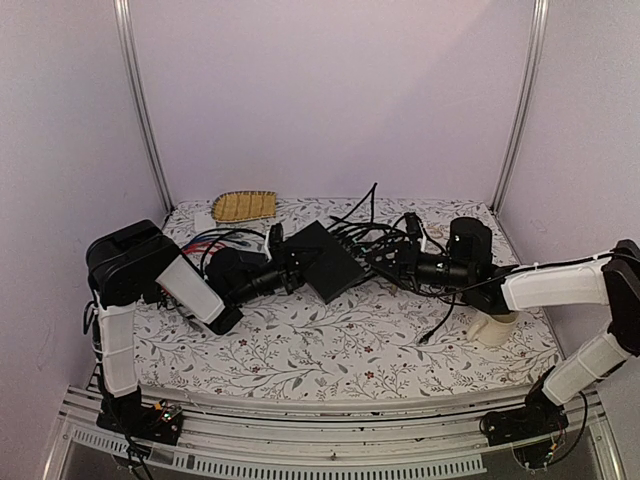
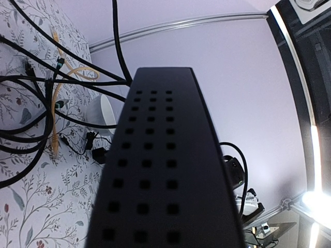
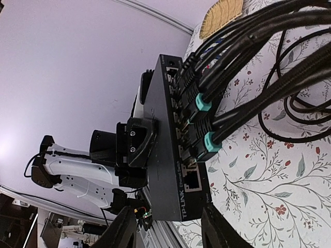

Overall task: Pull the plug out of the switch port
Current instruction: Pull the connector from the switch port.

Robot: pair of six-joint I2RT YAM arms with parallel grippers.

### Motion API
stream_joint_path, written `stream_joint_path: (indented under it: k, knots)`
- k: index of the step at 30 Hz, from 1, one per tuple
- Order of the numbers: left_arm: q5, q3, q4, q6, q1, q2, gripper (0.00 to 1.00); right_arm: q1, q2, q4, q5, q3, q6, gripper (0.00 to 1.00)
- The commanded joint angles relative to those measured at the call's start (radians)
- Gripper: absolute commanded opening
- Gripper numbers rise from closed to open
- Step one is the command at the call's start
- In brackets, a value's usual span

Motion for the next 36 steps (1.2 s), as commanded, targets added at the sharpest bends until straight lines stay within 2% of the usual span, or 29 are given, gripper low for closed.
stream_joint_path:
  k: [1,36]
  knots:
    - [0.015,0.006,0.241,-0.004,-0.008,-0.051,0.00,-0.018,0.046,0.003,0.014,0.055,0.039,0.44]
    - [0.043,0.036,0.262,-0.016,-0.030,-0.026,0.00,-0.020,0.174,0.067,-0.015,0.131,0.134,0.36]
